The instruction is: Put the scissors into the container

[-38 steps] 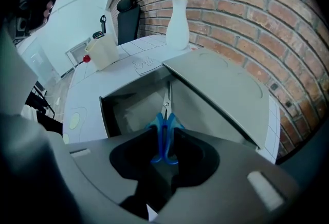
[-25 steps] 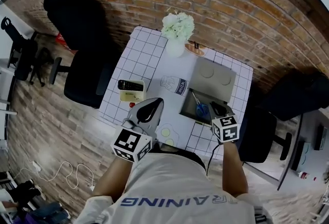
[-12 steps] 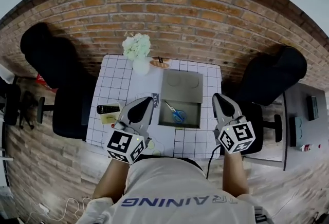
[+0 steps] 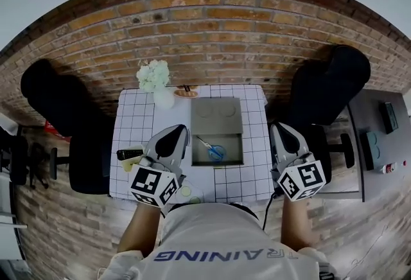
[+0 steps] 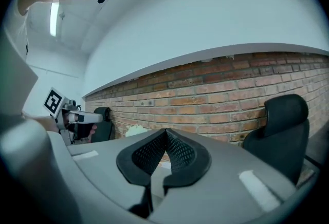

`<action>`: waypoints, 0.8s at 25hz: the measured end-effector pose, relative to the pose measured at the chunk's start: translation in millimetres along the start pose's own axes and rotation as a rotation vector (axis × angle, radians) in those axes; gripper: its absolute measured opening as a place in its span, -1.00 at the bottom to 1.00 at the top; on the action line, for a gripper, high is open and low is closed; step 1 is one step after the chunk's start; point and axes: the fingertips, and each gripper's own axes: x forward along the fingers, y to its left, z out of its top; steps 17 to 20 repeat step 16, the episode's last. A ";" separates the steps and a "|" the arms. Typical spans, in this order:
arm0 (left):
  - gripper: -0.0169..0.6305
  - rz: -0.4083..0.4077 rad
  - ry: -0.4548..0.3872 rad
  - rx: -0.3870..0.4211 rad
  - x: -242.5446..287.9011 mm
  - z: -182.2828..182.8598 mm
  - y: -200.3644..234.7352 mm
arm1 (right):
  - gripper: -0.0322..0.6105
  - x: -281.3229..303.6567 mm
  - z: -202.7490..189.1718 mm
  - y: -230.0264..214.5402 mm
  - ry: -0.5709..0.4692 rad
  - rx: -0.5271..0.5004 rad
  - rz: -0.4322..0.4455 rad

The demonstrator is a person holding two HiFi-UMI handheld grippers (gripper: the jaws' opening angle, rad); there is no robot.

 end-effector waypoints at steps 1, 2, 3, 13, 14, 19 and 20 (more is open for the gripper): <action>-0.94 -0.001 0.003 0.000 0.3 -0.9 -1.2 | -0.86 -1.0 -1.5 -0.8 -0.001 0.003 -0.001; -0.94 -0.003 0.006 0.000 0.6 -1.6 -2.3 | -0.86 -1.2 -2.9 -1.5 -0.002 0.006 0.000; -0.94 -0.004 0.009 0.002 0.8 -2.1 -3.3 | -0.87 -0.9 -4.4 -2.1 -0.002 0.009 0.001; -0.94 0.026 0.013 -0.012 -11.6 -6.4 1.5 | -0.86 7.0 -13.2 10.6 0.040 -0.007 0.040; -0.94 0.028 0.013 -0.013 -12.8 -7.0 2.2 | -0.86 7.6 -14.3 12.4 0.043 -0.009 0.043; -0.94 0.031 0.013 -0.015 -15.1 -7.8 3.5 | -0.86 8.8 -16.6 15.7 0.048 -0.011 0.048; -0.94 0.031 0.013 -0.015 -15.1 -7.8 3.5 | -0.86 8.8 -16.6 15.7 0.048 -0.011 0.048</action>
